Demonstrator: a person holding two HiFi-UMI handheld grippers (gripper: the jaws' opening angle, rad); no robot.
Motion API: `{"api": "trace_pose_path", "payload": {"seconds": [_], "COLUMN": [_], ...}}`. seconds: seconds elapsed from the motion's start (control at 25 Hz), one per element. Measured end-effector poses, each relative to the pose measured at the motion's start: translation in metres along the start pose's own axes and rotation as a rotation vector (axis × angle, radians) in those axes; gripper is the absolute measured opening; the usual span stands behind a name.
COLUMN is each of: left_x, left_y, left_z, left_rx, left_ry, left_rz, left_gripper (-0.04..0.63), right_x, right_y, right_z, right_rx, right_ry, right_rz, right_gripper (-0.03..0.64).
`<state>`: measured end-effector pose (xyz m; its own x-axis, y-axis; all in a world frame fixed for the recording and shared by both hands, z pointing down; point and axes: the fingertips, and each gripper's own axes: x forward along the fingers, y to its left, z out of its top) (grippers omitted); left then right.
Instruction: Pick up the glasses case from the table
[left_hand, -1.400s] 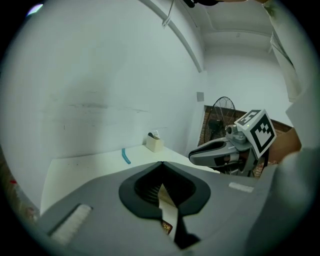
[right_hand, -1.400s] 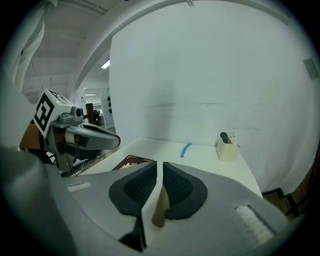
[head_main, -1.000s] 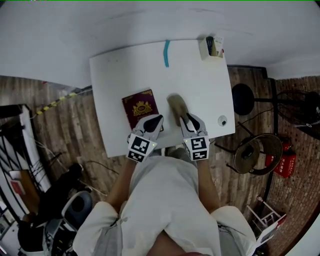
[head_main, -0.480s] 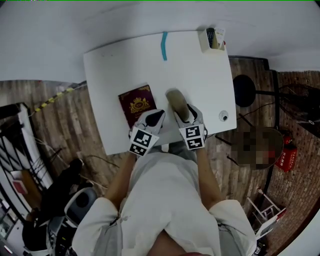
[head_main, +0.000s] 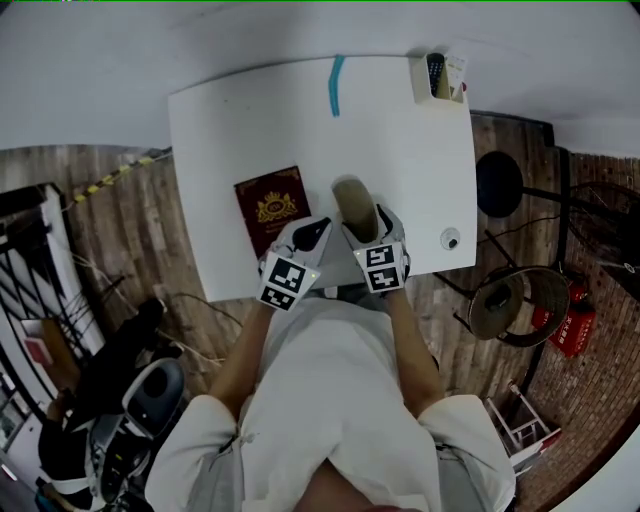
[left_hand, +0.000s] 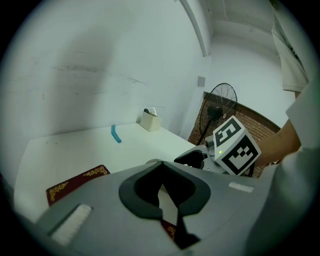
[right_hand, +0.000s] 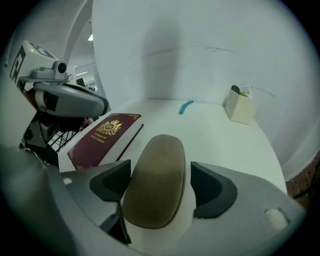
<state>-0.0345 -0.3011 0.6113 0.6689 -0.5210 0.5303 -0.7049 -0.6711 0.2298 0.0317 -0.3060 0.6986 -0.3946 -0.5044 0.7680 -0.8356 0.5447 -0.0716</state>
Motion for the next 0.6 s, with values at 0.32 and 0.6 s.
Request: {"api": "trace_pose_path", "payload": {"seconds": [0.32,0.6], "left_x": [0.006,0.005], "left_y": [0.003,0.008], "left_z": [-0.005,-0.009], "left_rx": [-0.021,-0.031], "left_ry": [0.022,0.026], "left_rz": [0.017,0.024], "left_gripper": [0.018,0.018], "right_x": [0.021,0.025], "right_y": [0.004,0.003], "right_z": [-0.007,-0.009], "right_rx": [0.046,0.072], "right_ry": [0.048,0.066], "right_rz": [0.055,0.06], "right_gripper": [0.419,0.405]}}
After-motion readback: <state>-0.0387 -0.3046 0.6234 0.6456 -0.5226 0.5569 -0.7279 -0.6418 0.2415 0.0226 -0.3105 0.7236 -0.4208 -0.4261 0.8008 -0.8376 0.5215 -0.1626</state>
